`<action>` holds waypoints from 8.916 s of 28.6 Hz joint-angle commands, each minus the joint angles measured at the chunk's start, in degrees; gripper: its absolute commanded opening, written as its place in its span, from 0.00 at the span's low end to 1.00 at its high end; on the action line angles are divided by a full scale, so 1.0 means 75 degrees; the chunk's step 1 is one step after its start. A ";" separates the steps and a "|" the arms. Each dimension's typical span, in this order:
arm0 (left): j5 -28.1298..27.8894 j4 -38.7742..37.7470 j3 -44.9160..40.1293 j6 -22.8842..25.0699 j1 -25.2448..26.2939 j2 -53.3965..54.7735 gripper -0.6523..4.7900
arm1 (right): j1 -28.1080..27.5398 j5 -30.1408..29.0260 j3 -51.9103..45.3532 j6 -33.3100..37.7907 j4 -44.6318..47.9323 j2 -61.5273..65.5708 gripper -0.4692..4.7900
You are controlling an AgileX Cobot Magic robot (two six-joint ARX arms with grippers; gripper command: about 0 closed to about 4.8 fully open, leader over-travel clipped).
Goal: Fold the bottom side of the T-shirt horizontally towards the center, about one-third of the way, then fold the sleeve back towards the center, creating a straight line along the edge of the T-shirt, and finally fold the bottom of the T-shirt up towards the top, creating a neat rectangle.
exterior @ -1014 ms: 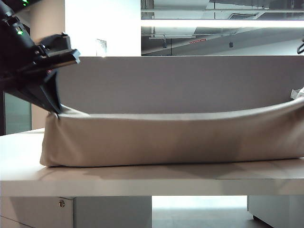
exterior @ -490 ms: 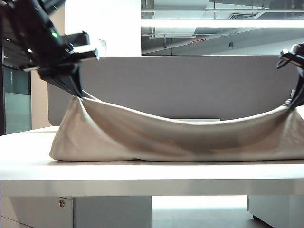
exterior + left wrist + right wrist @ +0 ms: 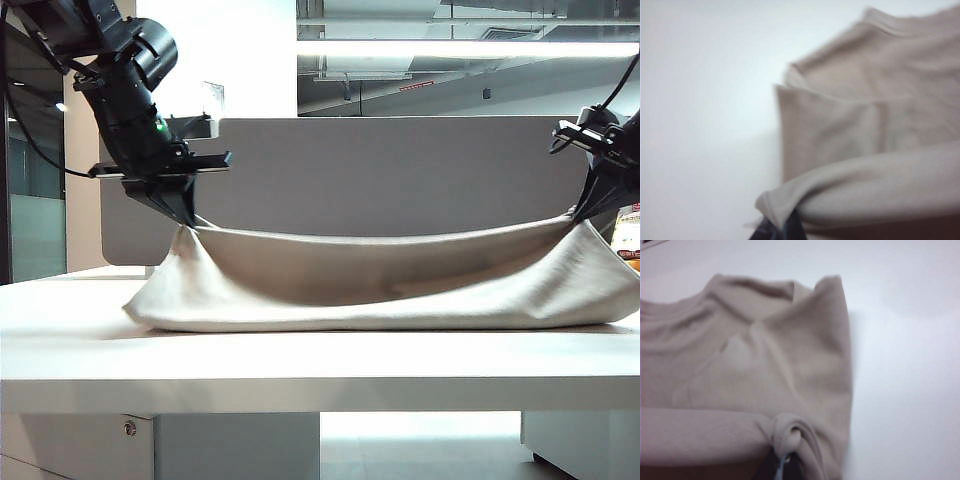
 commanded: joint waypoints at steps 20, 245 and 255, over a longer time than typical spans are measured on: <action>0.0210 0.0589 0.1955 0.0029 0.0393 0.1950 0.11 | -0.0003 0.0376 0.1938 0.0015 0.0662 0.1696 0.08; 0.0210 0.1463 -1.1596 -0.0373 0.2334 -1.4484 0.11 | 0.0982 0.2993 -1.0742 -0.2069 0.1527 -1.3994 0.08; 0.0210 0.1466 -1.1596 -0.0373 0.2334 -1.4484 0.11 | 0.0991 0.3095 -1.0742 -0.1667 0.1556 -1.3994 0.08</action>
